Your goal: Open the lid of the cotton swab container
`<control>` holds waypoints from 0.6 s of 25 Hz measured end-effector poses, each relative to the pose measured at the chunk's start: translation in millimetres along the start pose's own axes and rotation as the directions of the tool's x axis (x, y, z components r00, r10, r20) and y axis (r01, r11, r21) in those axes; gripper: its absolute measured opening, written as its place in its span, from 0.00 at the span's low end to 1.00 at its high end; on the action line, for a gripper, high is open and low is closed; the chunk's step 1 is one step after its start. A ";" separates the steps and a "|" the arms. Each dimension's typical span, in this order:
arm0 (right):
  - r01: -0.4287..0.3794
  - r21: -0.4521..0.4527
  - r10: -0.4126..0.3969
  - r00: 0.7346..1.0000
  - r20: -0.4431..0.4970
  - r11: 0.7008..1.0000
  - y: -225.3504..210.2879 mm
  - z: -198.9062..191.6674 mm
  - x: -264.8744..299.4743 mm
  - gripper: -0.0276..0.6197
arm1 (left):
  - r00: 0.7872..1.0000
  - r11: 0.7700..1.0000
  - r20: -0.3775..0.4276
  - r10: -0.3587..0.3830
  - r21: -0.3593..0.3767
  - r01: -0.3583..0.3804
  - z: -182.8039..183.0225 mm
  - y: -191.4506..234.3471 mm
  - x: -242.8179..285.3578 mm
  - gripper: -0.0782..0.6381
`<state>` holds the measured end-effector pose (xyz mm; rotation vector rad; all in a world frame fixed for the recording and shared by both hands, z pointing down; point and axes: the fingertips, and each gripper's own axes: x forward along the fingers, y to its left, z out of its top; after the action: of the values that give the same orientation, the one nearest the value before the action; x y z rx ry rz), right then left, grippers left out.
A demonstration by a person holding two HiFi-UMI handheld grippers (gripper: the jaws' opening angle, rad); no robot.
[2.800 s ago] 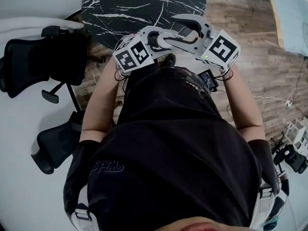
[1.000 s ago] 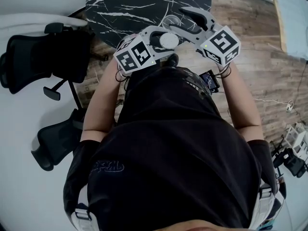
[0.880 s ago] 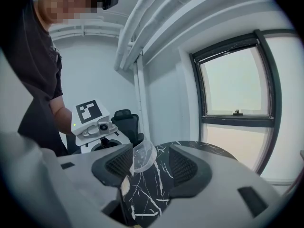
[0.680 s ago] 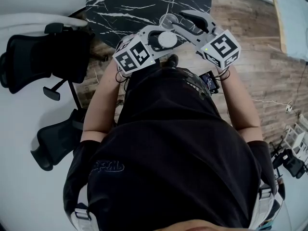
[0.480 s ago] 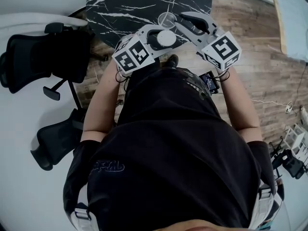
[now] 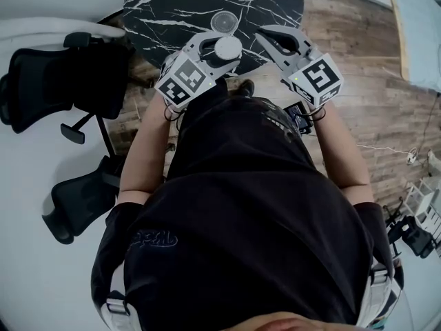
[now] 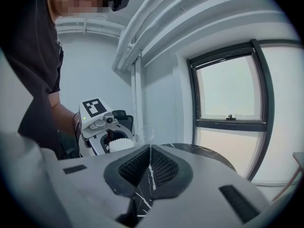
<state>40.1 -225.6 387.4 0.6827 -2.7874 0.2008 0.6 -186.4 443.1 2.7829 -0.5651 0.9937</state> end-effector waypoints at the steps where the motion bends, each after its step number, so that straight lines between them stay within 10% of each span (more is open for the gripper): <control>1: 0.006 0.006 -0.006 1.000 0.001 1.000 -0.3 -2.9 -0.3 0.09 | 1.000 1.000 0.002 0.014 -0.005 -0.014 -1.4 2.6 -0.8 0.47; 15: 0.069 0.072 -0.067 0.997 -0.032 0.995 2.3 -45.3 -9.0 0.08 | 0.990 0.983 0.020 0.138 -0.124 -0.135 -24.2 8.7 -8.1 0.47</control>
<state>56.7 -210.8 428.0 0.7846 -2.7354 0.2978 -22.7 -186.0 456.6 2.6841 -0.8026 0.9115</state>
